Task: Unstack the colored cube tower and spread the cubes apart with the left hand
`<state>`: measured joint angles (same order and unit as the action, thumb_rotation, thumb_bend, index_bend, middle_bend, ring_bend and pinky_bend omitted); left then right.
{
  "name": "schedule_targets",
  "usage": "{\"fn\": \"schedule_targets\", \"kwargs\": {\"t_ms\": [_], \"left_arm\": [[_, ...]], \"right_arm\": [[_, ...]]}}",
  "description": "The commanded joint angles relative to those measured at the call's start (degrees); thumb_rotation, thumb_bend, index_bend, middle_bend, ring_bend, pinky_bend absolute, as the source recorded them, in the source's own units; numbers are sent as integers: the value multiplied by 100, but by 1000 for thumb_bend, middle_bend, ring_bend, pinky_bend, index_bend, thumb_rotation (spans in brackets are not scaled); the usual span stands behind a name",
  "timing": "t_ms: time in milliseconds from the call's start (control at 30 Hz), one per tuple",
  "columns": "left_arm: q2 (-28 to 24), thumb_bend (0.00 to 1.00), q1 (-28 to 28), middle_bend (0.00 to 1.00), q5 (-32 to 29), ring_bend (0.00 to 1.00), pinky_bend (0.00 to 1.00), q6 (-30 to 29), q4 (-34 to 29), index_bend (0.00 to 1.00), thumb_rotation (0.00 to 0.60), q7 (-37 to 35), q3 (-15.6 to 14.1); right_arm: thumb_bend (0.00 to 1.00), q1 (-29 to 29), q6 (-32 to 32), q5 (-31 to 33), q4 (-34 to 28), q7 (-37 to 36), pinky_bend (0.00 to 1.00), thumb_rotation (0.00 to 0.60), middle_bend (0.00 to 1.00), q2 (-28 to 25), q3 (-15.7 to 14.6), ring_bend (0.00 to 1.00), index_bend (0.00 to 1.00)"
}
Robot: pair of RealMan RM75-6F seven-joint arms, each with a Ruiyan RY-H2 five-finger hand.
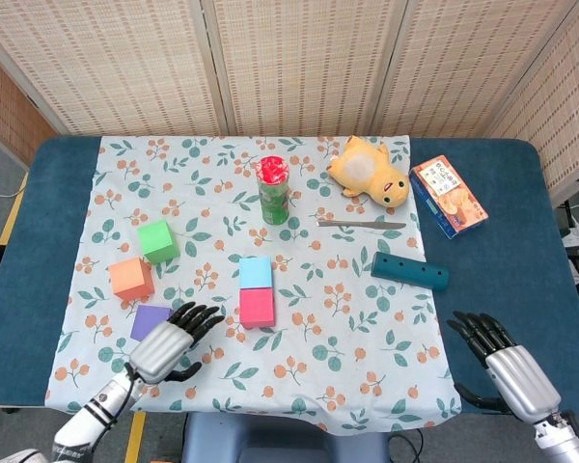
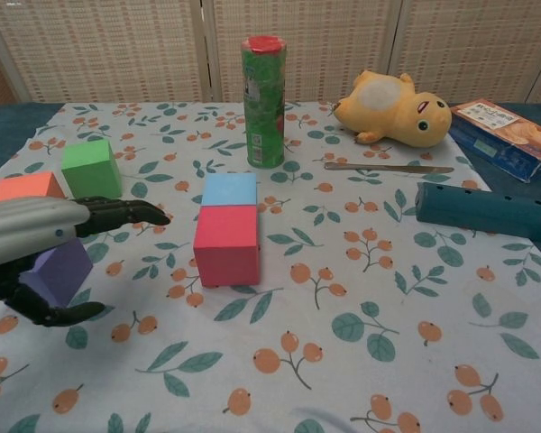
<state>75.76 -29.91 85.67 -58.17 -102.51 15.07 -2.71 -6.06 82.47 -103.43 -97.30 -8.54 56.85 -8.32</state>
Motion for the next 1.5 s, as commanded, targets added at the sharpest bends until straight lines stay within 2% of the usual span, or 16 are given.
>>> {"fn": "schedule_targets", "kwargs": {"t_ms": [33,300,467,667,933,1000,1100,1367,1500], "left_arm": [[412,369,-279,0,-413,0,3,341,176,0,600,394,270],[767,369,-450,16,-1194,0,3,446,376,0,600,1121,502],[978,367,-596,25,-1444,0,2,626,460,0,600,1075,573],[1068,367,-762,38,-1432,0,4,810,251,0,600,942,558],[1248,363,-842,26,-710,2,6,732,37,0,600,672,344],[1246,362,-842,23,-552,25,11,698,-37,0,600,693,259],[1219,360,-808,12,-303,115,28,613,-176,0,600,662,112],[1234,366,-707,0,510,124,55,127,-167,0,600,451,-63],[1212,364,-611,0,866,178,65,-218,-109,0,600,501,-99]], "right_arm": [[180,-11,-24,24,4,1,0,536,0,7,9,0,0],[180,-16,-16,102,20,-34,0,537,0,-2,48,0,0],[179,-31,-48,126,22,-48,0,537,0,3,56,0,0],[180,-16,1,138,27,-78,0,537,0,-16,70,0,0],[179,-21,20,118,35,-135,0,536,0,-35,69,0,0],[179,-13,43,117,35,-140,0,537,0,-41,74,0,0],[179,-5,60,128,38,-149,0,536,0,-48,80,0,0],[179,-7,40,125,28,-131,0,537,0,-43,74,0,0],[179,-11,20,128,24,-116,0,537,0,-37,72,0,0]]}}
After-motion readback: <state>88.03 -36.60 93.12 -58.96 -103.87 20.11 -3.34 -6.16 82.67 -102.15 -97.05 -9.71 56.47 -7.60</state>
